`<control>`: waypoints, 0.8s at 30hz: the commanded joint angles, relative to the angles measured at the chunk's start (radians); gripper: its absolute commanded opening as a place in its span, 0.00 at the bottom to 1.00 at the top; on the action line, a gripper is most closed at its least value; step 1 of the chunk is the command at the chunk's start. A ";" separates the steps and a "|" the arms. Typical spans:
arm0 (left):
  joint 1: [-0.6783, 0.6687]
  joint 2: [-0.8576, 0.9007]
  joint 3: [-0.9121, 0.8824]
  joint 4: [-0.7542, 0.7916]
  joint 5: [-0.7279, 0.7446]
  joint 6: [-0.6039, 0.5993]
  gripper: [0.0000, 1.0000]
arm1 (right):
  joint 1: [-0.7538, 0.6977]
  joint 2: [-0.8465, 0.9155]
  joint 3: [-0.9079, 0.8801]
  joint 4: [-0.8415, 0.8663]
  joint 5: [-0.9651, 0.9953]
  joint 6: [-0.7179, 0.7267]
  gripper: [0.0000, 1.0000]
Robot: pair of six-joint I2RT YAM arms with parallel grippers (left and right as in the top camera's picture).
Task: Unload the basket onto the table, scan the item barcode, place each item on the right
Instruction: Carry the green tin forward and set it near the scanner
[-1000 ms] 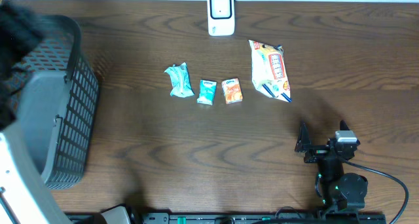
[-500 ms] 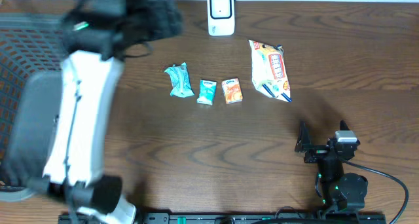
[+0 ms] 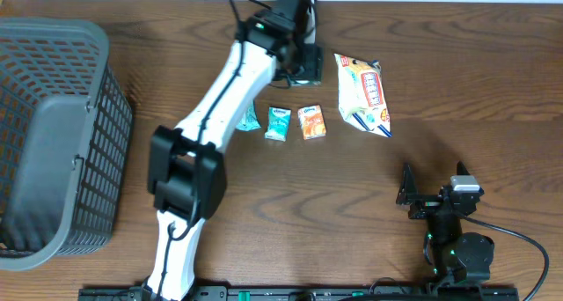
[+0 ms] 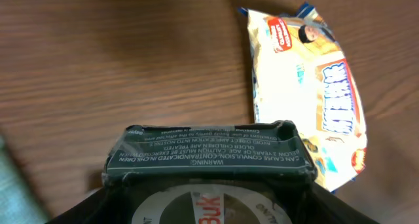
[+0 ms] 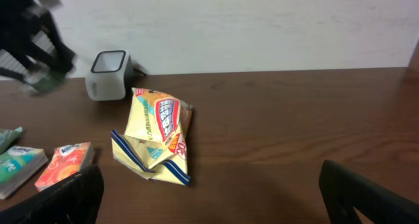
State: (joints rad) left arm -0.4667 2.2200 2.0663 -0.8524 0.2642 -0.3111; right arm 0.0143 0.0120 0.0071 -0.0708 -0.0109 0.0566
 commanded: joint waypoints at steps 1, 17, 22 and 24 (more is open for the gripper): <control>-0.023 0.046 0.013 0.039 0.004 -0.002 0.69 | -0.006 -0.003 -0.002 -0.005 0.002 0.002 0.99; -0.061 0.092 0.006 0.076 0.005 -0.002 0.87 | -0.006 -0.003 -0.002 -0.005 0.002 0.002 0.99; -0.027 0.010 0.006 0.037 0.005 -0.001 0.87 | -0.006 -0.003 -0.002 -0.005 0.002 0.002 0.99; -0.010 -0.033 0.006 0.014 0.004 -0.001 0.87 | -0.006 -0.003 -0.002 -0.005 0.002 0.002 0.99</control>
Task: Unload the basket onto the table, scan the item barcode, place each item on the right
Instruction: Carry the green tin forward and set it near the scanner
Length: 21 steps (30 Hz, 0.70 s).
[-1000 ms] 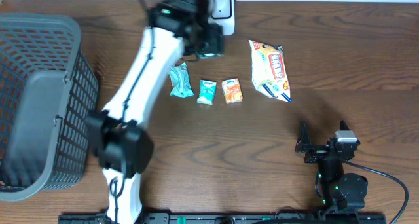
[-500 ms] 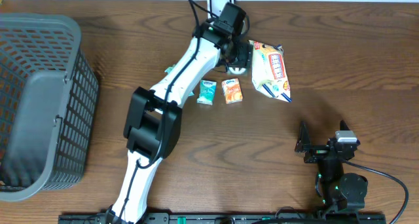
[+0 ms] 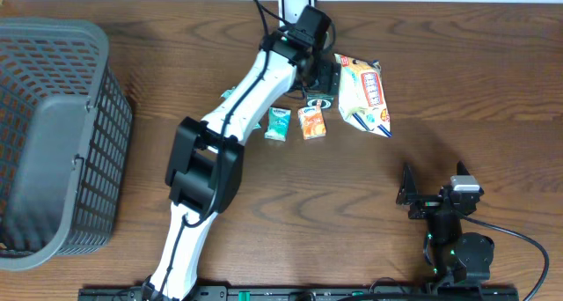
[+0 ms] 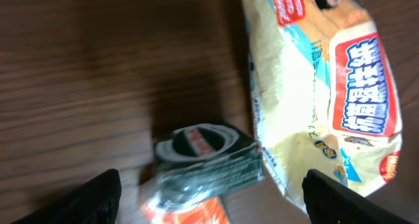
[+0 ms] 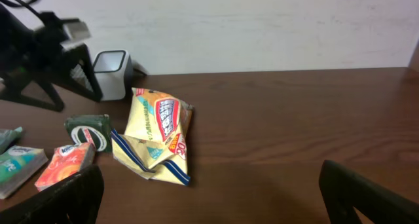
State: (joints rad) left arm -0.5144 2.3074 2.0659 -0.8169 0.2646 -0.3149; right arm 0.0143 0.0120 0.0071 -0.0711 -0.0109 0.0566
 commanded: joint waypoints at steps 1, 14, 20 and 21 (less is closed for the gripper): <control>0.047 -0.143 0.007 -0.035 0.004 0.003 0.87 | -0.006 -0.003 -0.002 -0.004 0.002 0.002 0.99; -0.008 -0.208 -0.077 -0.162 0.005 -0.005 0.08 | -0.006 -0.003 -0.002 -0.004 0.002 0.002 0.99; -0.074 -0.208 -0.216 -0.034 0.004 -0.005 0.08 | -0.006 -0.002 -0.002 -0.004 0.002 0.002 0.99; -0.077 -0.204 -0.233 -0.013 0.004 -0.006 0.08 | -0.006 -0.002 -0.002 -0.004 0.002 0.002 0.99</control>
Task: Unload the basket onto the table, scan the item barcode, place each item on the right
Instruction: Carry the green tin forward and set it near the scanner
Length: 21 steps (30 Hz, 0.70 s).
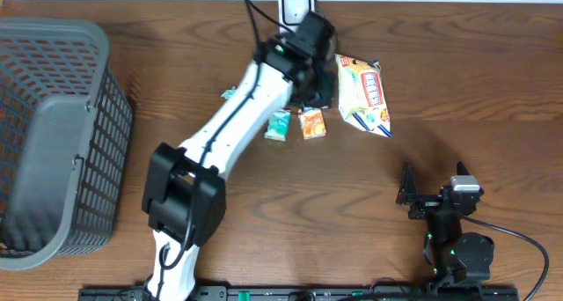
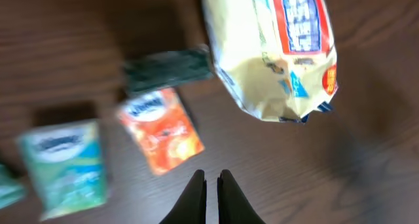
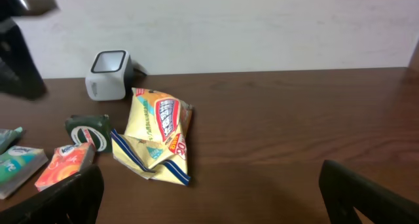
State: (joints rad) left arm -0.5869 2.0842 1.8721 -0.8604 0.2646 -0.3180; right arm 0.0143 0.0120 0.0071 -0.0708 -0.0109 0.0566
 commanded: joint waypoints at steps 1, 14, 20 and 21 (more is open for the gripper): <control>-0.007 0.021 -0.048 0.040 0.004 -0.013 0.08 | -0.006 -0.002 -0.002 -0.005 0.002 0.002 0.99; -0.005 0.133 -0.072 0.179 -0.030 -0.130 0.07 | -0.006 -0.002 -0.002 -0.005 0.002 0.002 0.99; 0.002 0.163 -0.071 0.213 -0.100 -0.132 0.08 | -0.006 -0.002 -0.002 -0.005 0.002 0.002 0.99; 0.004 0.163 -0.071 0.223 -0.121 -0.132 0.08 | -0.006 -0.002 -0.002 -0.005 0.002 0.002 0.99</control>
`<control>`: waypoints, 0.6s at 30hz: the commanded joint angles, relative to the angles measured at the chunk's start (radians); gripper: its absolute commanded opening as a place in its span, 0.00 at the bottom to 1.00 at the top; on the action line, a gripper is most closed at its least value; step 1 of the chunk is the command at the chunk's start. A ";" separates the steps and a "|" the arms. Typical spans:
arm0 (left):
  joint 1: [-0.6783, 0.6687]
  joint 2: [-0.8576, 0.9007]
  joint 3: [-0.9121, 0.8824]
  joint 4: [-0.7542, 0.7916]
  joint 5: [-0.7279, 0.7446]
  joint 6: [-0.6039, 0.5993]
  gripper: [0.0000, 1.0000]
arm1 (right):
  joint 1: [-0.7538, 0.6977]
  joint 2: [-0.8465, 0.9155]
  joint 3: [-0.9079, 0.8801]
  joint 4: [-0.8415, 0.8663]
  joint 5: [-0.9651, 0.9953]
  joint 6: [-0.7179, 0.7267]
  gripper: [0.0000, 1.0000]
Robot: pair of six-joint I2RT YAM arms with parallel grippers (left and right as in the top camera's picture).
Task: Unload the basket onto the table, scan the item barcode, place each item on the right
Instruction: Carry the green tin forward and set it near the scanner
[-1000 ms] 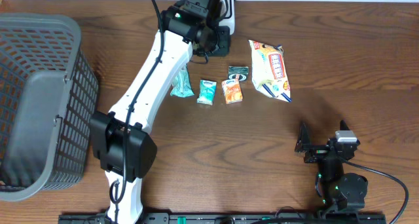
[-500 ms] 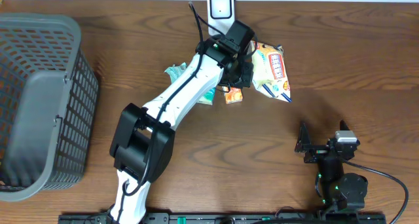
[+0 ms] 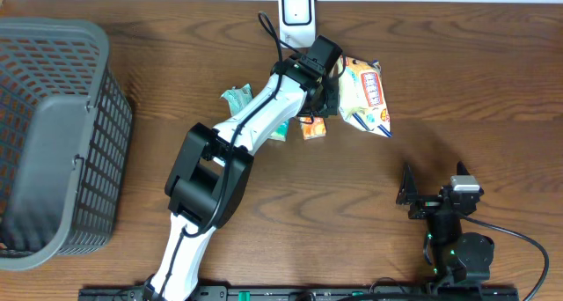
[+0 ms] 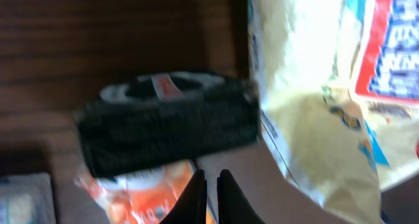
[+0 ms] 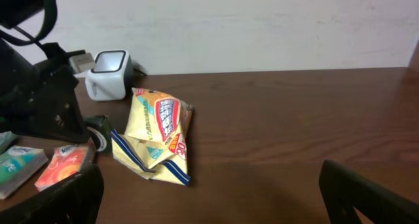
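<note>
A dark green box with a round label [image 4: 167, 122] lies on the table between the orange pack [image 4: 131, 185] and the yellow snack bag [image 4: 327, 99]. My left gripper [image 4: 211, 185] hangs low just in front of the box, shut with nothing between its fingers. In the overhead view the left gripper [image 3: 322, 91] sits beside the snack bag [image 3: 365, 94], below the white scanner [image 3: 296, 6]. My right gripper [image 5: 209, 204] rests open near the table's front right, far from the items. The box [image 5: 98, 129] also shows in the right wrist view.
A grey mesh basket [image 3: 53, 134] stands at the far left. Teal packs [image 3: 237, 97] lie left of the orange pack [image 3: 310, 128]. The scanner's cable runs along the back edge by the wall.
My left gripper has come down from high above the items to just in front of the dark green box, still shut. The right arm has not moved.
My left gripper first held the dark green box near the scanner. Then the box lay on the table beside the snack bag with the gripper open above it. Later the gripper was shut and higher, and now it is low by the box.
</note>
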State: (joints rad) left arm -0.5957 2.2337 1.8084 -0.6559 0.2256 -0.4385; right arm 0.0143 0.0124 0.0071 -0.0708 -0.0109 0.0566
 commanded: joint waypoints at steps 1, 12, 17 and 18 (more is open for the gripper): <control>0.016 0.013 -0.008 0.033 -0.095 -0.011 0.08 | -0.006 -0.002 -0.002 -0.005 0.002 0.002 0.99; 0.050 0.013 -0.008 0.105 -0.096 -0.012 0.07 | -0.006 -0.002 -0.002 -0.005 0.002 0.002 0.99; 0.059 -0.010 -0.005 0.105 -0.079 -0.012 0.08 | -0.006 -0.002 -0.002 -0.005 0.002 0.002 0.99; 0.061 -0.022 -0.003 0.104 -0.077 -0.011 0.08 | -0.006 -0.002 -0.002 -0.005 0.002 0.002 0.99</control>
State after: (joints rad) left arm -0.5434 2.2360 1.8080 -0.5514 0.1509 -0.4454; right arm 0.0143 0.0124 0.0071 -0.0711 -0.0109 0.0566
